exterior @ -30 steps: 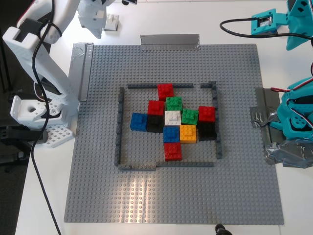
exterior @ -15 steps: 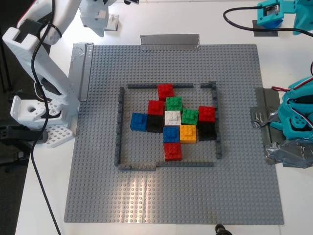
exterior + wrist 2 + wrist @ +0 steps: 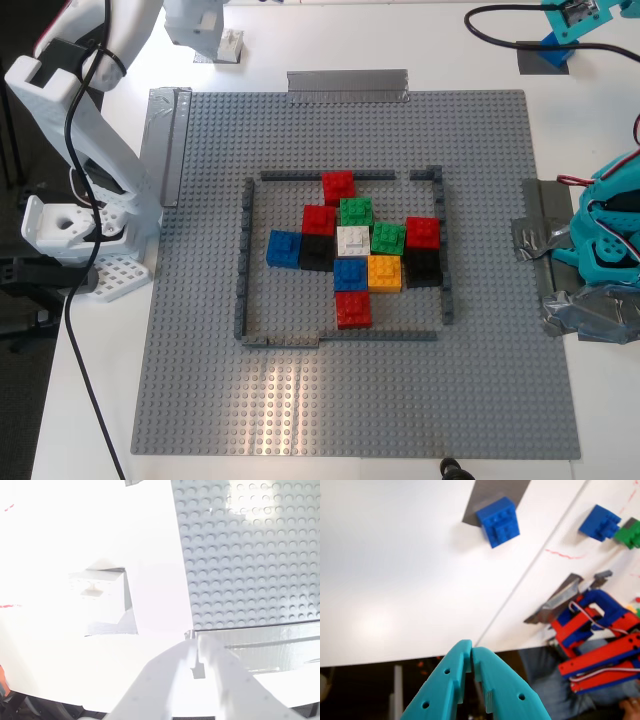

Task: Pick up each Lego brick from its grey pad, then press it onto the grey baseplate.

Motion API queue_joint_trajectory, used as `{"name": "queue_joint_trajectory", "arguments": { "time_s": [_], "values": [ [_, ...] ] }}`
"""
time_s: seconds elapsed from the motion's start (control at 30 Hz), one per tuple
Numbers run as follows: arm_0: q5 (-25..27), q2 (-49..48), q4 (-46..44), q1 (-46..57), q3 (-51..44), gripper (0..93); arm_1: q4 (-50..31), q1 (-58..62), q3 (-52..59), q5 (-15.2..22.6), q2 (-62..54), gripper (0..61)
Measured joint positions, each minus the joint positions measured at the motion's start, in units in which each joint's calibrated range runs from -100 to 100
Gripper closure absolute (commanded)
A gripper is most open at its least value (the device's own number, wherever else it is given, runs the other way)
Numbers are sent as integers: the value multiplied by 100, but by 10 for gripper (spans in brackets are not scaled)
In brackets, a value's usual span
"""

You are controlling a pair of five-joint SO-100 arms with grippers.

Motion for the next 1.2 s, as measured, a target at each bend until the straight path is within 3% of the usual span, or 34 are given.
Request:
{"name": "queue_joint_trajectory", "arguments": {
  "time_s": [0.07,0.13,0.27,0.47,0.53,0.7,1.2],
  "values": [
    [131,566,-9,0,-449,927,-40,-73,-116,-15,121,566],
    [209,1260,157,7,-1141,927,-80,-127,-261,0,268,561],
    [298,2764,678,15,-3054,927,-8,-273,-754,39,691,532],
    [444,4303,1383,0,-5590,925,97,-455,-1489,39,1373,429],
    [465,4480,1426,-7,-5776,892,129,-509,-1673,39,1554,395],
    [465,4598,1435,-44,-5873,770,129,-600,-2176,-20,2150,390],
    [1547,4607,1435,-126,-5171,768,-402,-591,-3191,-200,3333,388]
  ]
}}
